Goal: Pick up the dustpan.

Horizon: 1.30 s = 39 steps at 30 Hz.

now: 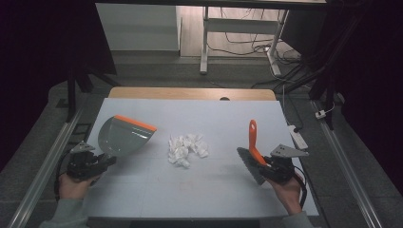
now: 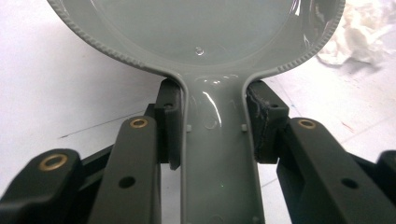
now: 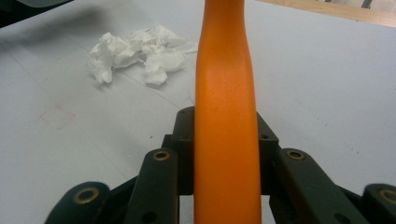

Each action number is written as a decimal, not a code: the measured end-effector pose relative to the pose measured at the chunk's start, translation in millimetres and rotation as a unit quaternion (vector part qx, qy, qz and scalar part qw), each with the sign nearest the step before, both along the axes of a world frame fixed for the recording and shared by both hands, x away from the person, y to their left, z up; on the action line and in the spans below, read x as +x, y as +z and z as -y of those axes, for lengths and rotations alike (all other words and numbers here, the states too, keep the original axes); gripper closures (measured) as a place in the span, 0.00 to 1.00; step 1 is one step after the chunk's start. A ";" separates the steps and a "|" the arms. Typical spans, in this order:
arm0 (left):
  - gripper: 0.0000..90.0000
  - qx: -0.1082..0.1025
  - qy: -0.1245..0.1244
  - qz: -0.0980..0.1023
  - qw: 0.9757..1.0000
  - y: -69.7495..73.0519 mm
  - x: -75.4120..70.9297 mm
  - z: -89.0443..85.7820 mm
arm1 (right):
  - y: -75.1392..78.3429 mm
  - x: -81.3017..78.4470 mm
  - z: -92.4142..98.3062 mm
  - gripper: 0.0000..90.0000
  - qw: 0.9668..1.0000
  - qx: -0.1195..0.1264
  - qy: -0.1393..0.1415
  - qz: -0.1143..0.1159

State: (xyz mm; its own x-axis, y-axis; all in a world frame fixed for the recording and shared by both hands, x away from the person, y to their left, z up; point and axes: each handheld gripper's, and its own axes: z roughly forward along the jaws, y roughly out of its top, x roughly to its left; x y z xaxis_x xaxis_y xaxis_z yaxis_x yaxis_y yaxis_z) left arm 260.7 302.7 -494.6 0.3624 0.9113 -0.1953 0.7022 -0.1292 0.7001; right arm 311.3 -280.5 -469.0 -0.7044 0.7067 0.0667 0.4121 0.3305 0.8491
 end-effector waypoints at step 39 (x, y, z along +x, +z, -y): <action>0.68 -0.007 -0.162 0.006 0.987 14.3 -13.6 17.5 | 6.4 8.9 -32.5 0.79 1.000 0.004 0.020 0.007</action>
